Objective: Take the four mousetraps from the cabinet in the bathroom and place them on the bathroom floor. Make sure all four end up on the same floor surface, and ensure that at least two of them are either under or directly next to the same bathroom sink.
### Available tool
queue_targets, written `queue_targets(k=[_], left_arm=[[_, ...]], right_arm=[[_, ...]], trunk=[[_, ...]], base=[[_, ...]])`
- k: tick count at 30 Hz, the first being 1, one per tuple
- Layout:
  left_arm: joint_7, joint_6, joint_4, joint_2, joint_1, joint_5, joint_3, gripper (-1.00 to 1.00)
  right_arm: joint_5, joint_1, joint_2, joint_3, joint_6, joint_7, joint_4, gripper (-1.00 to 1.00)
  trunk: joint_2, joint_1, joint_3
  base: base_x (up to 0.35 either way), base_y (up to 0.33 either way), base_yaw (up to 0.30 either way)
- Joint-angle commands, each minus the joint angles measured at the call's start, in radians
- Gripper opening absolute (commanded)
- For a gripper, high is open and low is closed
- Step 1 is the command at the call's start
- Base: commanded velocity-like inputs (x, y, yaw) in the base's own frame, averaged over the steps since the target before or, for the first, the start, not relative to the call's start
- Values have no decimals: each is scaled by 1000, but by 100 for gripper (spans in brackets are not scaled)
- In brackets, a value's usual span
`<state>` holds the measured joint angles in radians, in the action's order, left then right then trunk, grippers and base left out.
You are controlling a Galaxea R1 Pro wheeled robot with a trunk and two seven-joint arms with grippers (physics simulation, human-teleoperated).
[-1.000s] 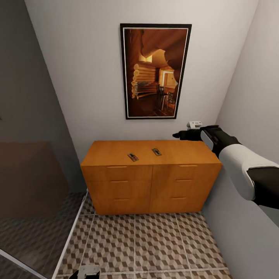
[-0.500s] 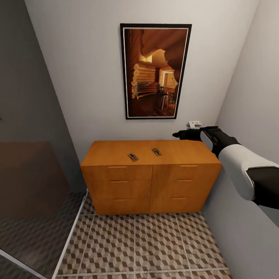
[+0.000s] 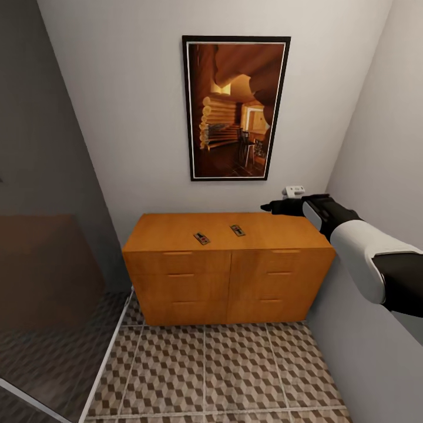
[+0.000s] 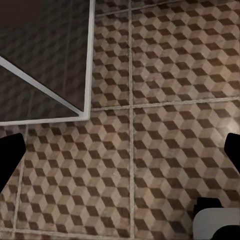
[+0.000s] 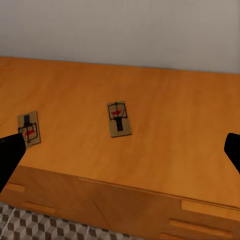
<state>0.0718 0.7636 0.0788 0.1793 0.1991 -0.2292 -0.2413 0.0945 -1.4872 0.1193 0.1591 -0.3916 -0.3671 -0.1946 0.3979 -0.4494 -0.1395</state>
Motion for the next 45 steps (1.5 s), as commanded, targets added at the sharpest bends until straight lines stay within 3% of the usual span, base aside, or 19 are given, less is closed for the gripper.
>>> queue_targets(k=[1, 11, 31, 45], left_arm=[[6, 6, 3, -5, 0, -2, -9, 100], [6, 7, 3, -35, -3, -1, -9, 100], [6, 6, 1, -40, -4, -1, -9, 100], [6, 6, 1, -40, -4, -1, -9, 100]], right_arm=[[10, -1, 1, 8, -6, -1, 1, 100], [10, -1, 1, 8, -6, -1, 27, 100], [-1, -1, 8, 9, -7, 2, 28, 100], [-24, -1, 29, 10, -7, 2, 29, 100]], trunk=[[2, -1, -2], [2, -1, -4], [2, -1, -33], [2, -1, -55]], base=[[0, 0, 0], [0, 0, 0], [0, 0, 0], [0, 0, 0]])
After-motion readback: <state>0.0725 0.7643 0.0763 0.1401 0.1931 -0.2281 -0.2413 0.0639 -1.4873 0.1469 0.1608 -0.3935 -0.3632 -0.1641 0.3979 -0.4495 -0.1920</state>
